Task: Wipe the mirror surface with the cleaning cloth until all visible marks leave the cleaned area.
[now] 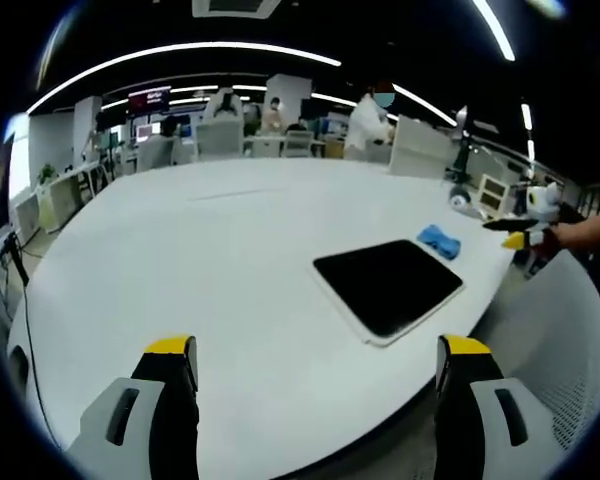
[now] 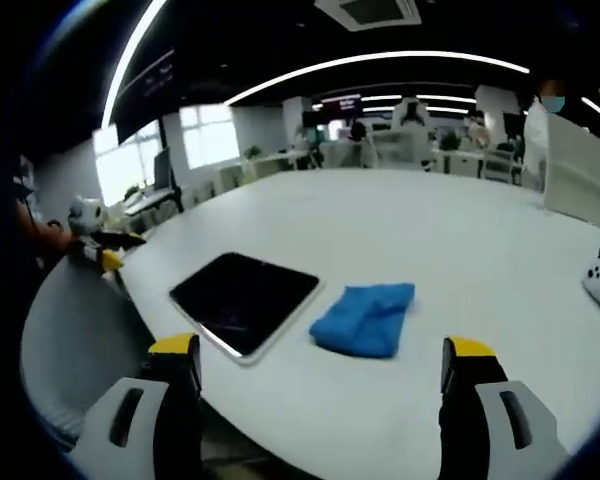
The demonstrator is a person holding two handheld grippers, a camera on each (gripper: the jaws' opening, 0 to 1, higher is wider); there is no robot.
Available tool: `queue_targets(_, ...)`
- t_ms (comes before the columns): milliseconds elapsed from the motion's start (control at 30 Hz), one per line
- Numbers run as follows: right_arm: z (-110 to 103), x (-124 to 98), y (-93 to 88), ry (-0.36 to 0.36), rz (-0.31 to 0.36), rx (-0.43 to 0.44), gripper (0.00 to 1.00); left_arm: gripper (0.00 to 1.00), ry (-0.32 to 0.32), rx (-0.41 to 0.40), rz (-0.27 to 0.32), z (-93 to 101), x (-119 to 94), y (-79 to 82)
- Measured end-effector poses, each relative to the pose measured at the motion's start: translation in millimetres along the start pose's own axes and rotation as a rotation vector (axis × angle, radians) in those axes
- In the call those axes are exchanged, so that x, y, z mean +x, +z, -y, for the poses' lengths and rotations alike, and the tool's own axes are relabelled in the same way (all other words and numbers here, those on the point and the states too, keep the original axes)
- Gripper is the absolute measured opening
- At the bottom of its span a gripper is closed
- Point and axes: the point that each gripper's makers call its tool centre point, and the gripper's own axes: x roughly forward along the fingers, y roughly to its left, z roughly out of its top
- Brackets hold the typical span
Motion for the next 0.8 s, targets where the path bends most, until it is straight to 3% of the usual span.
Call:
queue_targets(500, 10, -11, -9.9, -0.063, 0.001, 0.021, 1.0, 0.99, 0.001, -0.024, 0.023, -1.3, 1, 2.9)
queue_targets(800, 6, -10, -20.3, -0.045, -0.018, 0.062, 1.0, 0.99, 0.005, -0.007, 0.004, -0.6, 1, 0.2)
